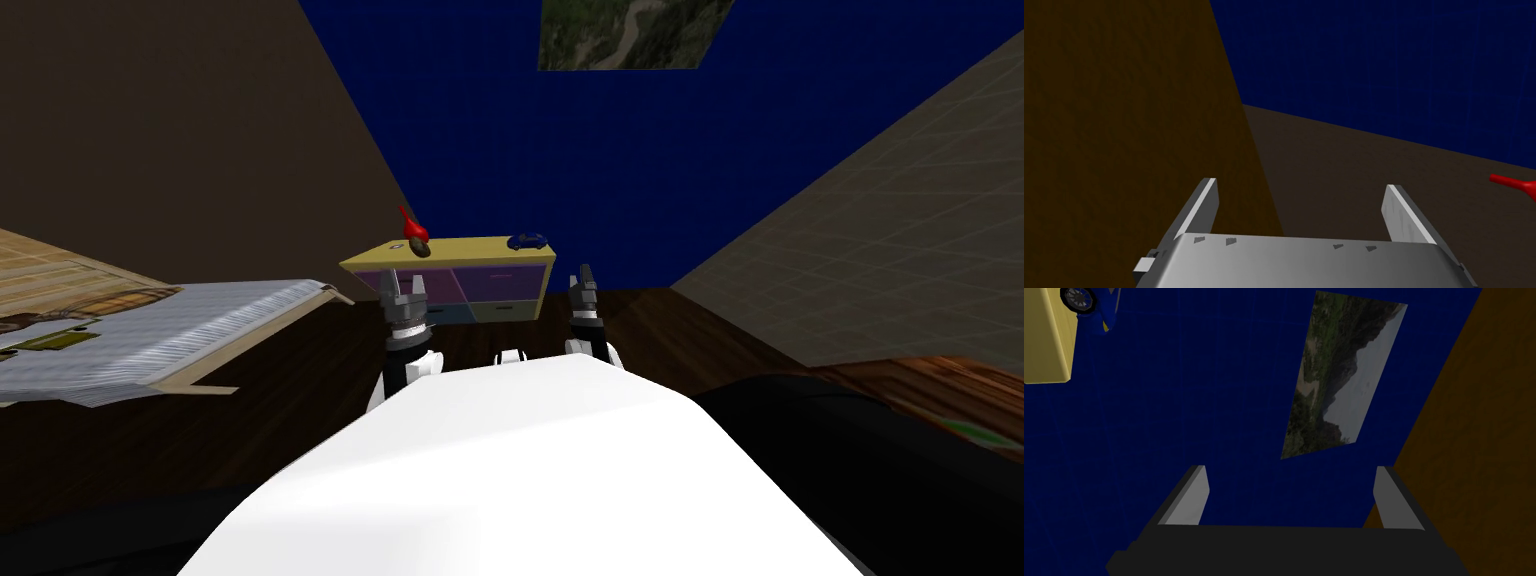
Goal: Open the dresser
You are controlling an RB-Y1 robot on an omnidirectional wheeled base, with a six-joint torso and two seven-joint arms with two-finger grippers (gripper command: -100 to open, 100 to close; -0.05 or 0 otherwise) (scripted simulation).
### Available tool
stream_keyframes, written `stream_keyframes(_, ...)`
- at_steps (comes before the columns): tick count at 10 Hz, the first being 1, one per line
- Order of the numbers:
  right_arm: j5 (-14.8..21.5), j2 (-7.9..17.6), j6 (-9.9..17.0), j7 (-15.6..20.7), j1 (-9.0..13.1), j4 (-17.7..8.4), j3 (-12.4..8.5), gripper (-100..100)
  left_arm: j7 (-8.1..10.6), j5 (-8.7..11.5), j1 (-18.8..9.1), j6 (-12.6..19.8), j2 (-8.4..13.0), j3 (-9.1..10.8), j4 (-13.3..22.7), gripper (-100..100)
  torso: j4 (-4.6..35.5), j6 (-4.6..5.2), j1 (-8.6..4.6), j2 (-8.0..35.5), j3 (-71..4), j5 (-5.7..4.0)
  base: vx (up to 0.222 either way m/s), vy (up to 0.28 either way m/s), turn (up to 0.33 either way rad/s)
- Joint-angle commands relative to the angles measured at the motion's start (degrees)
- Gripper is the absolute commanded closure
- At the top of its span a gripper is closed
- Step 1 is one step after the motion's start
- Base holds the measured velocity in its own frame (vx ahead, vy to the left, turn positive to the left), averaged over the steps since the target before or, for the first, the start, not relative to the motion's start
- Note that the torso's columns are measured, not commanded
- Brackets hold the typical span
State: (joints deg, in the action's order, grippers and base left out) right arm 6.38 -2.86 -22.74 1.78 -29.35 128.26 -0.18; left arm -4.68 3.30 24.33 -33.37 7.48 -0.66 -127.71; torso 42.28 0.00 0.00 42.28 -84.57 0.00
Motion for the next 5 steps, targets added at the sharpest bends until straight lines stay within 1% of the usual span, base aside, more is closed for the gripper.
stream_keyframes(1,0.0,0.0,0.0,0.0,0.0,0.0,0.0,0,-0.52,0.8,-1.5,0.0,1.0,-1.72,4.1,-100,0.0,0.00,0.01,0.0,0.0,0.00,0.091,-0.037,0.062)
stream_keyframes(3,0.0,0.0,0.0,0.0,0.0,0.0,0.0,0,-0.97,1.4,-2.8,-0.2,1.4,-3.19,7.3,-100,0.0,0.00,-0.01,0.0,0.0,0.00,0.098,-0.032,0.058)
stream_keyframes(4,0.0,0.0,0.0,0.0,0.0,0.0,0.0,0,-0.97,1.4,-2.8,-0.2,1.4,-3.19,7.7,-100,0.0,0.00,0.04,0.0,0.0,0.01,0.068,-0.027,0.020)
stream_keyframes(5,0.0,0.0,0.0,0.0,0.0,0.0,0.0,0,-1.21,1.7,-3.5,-0.2,1.5,-3.96,9.6,-100,0.0,0.00,0.03,0.1,0.0,0.01,0.060,-0.039,0.037)
